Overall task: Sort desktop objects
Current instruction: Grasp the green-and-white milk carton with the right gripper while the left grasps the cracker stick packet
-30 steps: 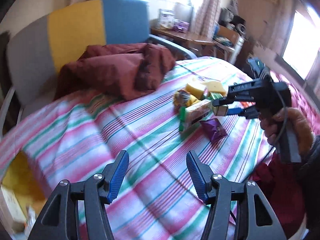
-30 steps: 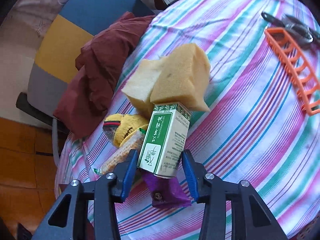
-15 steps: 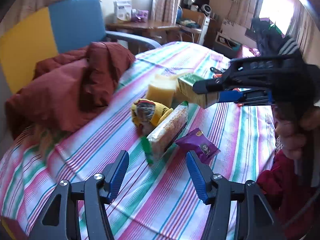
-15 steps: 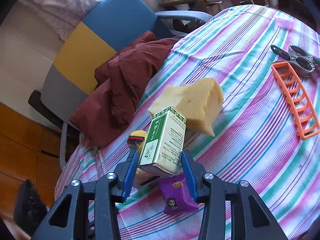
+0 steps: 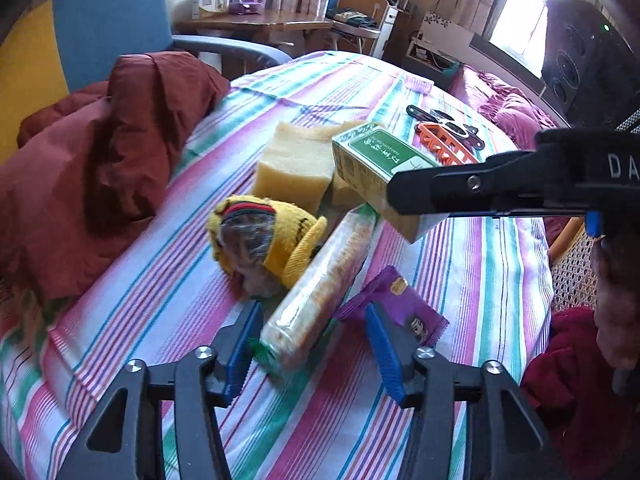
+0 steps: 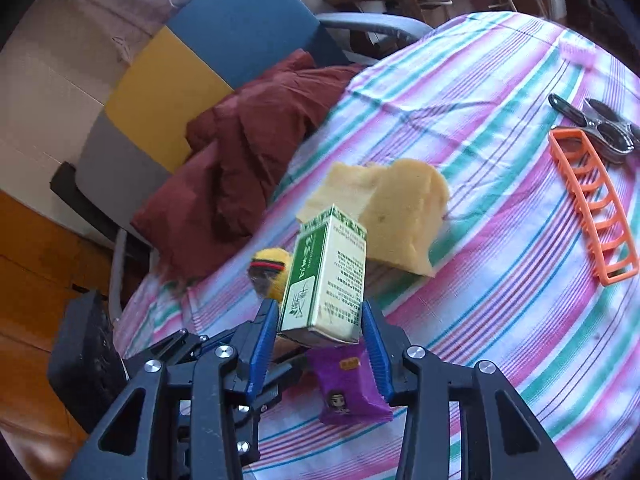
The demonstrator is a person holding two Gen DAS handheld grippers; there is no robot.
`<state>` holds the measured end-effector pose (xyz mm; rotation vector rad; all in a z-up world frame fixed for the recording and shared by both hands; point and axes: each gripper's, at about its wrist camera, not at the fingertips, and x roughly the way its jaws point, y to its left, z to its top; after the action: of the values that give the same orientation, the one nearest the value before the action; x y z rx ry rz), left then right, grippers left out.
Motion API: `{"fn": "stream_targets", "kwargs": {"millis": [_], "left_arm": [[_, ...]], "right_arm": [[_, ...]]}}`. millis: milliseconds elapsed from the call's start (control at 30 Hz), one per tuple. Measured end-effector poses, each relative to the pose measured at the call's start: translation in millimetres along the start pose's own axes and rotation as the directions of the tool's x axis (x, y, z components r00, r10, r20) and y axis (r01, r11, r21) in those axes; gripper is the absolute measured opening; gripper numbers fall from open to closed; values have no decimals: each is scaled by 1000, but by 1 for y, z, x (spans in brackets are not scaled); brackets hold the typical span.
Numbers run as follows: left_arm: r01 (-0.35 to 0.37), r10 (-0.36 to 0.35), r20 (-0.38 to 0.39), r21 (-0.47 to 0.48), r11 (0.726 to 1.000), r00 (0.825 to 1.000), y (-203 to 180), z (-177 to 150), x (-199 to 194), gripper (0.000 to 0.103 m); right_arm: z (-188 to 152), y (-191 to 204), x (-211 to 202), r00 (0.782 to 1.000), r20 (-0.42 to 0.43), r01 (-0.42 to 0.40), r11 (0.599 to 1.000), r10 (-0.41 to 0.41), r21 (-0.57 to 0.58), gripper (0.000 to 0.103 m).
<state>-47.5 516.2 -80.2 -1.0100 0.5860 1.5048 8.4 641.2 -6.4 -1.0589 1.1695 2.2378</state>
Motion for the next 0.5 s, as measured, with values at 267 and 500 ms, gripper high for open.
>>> {"fn": "stream_targets", "kwargs": {"millis": [267,500], "left_arm": [[30,-30,-12,0,1000,999,-14,-5,10,40],[33,-31,31,-72,997,999,-13,-19,1,37]], "right_arm": [[-1,-9,11,997,-45,61,998,-60,16,43],[0,-11,14,996,-52,71,997,-69,30,43]]}}
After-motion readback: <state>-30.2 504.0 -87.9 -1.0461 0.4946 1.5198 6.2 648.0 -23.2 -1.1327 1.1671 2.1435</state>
